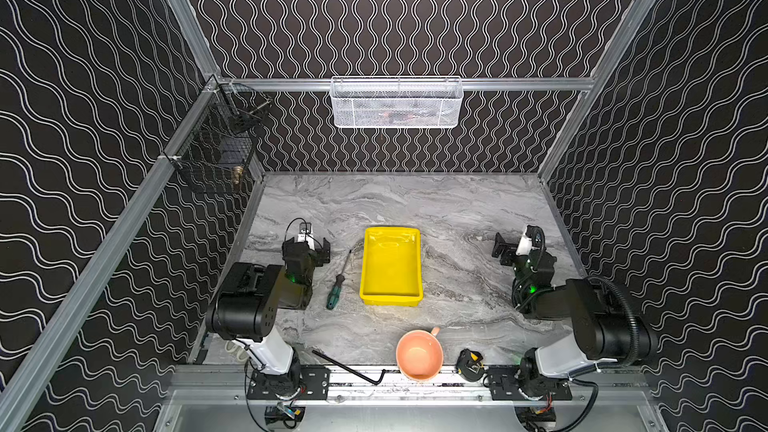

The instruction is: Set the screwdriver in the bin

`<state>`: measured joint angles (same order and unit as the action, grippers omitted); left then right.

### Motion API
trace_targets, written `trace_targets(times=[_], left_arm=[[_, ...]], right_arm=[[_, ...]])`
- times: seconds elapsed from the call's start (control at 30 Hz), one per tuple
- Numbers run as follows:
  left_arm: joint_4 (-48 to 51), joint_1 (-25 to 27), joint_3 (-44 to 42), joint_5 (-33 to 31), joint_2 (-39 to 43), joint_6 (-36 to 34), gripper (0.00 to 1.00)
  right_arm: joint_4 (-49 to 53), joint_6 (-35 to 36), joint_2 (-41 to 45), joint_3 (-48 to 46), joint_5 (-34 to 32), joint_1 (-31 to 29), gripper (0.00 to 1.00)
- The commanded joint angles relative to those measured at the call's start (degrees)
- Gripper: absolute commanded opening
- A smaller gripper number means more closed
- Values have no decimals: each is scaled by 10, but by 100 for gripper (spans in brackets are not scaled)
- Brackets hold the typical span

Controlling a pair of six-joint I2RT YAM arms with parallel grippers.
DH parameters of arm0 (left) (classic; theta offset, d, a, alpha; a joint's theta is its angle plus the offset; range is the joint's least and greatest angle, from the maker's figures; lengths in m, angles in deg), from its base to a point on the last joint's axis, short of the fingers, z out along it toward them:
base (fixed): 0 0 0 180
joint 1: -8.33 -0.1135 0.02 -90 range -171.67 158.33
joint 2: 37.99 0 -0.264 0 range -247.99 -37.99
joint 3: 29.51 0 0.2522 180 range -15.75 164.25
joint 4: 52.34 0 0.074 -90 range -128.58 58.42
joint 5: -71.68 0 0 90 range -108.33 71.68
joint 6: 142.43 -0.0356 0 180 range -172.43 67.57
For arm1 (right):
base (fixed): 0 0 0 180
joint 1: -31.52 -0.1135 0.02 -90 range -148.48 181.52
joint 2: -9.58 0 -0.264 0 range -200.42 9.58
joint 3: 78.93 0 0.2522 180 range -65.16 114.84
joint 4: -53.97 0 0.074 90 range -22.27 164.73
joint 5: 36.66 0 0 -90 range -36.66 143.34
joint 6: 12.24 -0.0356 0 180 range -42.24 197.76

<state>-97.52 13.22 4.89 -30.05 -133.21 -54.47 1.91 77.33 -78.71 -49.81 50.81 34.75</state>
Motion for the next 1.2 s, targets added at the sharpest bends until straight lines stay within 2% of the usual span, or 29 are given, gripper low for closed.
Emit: trace_targets(times=[0.0, 1.0, 1.1, 1.17], left_arm=[[-10, 0, 1, -4, 1, -9, 99], [-14, 0, -1, -4, 3, -9, 99], [7, 5, 6, -37, 18, -4, 99], [93, 19, 34, -88, 58, -1, 99]], right_arm=[[-14, 3, -1, 0, -4, 0, 100], [-14, 2, -1, 0, -3, 0, 99], [-14, 2, -1, 0, -4, 0, 99], [-18, 2, 1, -1, -8, 0, 99]])
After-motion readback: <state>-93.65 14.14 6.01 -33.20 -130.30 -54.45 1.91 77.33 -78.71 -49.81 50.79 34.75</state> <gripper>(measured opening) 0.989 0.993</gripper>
